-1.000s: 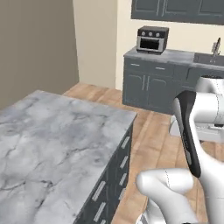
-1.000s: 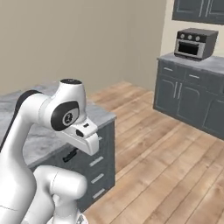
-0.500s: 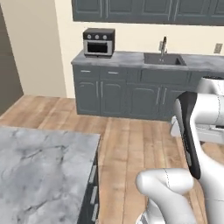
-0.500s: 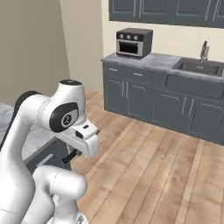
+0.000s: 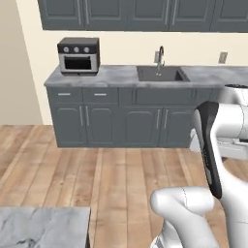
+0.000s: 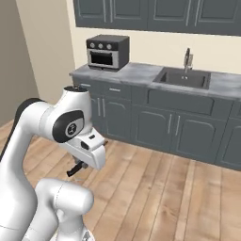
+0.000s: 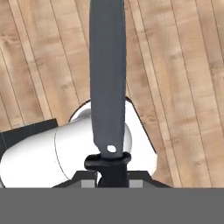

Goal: Retrieve the butter from the fridge and place it on a plate on the dining table. Then retrieve the butter knife by the fridge and place it near the plate.

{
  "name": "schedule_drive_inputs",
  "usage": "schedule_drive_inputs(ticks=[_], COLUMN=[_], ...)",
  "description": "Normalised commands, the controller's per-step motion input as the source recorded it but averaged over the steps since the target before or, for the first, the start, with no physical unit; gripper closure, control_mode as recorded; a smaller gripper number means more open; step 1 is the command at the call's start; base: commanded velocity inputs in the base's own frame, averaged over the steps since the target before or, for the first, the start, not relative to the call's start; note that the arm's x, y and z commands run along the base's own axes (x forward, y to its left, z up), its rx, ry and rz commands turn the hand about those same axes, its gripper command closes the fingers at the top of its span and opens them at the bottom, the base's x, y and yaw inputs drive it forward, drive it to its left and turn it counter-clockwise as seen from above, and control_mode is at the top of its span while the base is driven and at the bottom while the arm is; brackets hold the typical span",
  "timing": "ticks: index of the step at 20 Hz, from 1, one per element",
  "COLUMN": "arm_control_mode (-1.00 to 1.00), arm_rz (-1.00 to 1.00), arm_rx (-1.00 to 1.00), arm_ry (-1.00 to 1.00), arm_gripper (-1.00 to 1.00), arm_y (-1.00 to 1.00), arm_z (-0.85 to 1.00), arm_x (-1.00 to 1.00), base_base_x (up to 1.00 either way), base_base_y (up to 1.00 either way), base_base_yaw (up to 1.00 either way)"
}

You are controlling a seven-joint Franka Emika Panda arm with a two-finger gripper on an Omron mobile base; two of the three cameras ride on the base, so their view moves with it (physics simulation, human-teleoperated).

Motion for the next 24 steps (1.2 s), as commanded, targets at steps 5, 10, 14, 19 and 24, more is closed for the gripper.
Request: schedule_drive_inputs(ticks=[5, 10, 14, 19, 24], arm_control_mode=[1.0, 1.0, 1.0, 1.0, 1.0], arm_rz=[0.0, 0.0, 0.0, 0.0, 0.0], arm_rx=[0.0, 0.0, 0.0, 0.0, 0.0], arm_ry=[0.0, 0.0, 0.0, 0.0, 0.0], arm_gripper=[1.0, 1.0, 1.0, 1.0, 1.0], arm_y=[0.0, 0.0, 0.0, 0.0, 0.0], arm_z=[0.0, 0.0, 0.0, 0.0, 0.0], arm_x=[0.0, 0.0, 0.0, 0.0, 0.0], base_base_x=[1.0, 1.0, 1.0, 0.94, 0.44], base_base_y=[-0.25, -0.26, -0.07, -0.02, 0.1], base_base_yaw=[-0.06, 0.0, 0.01, 0.25, 0.59])
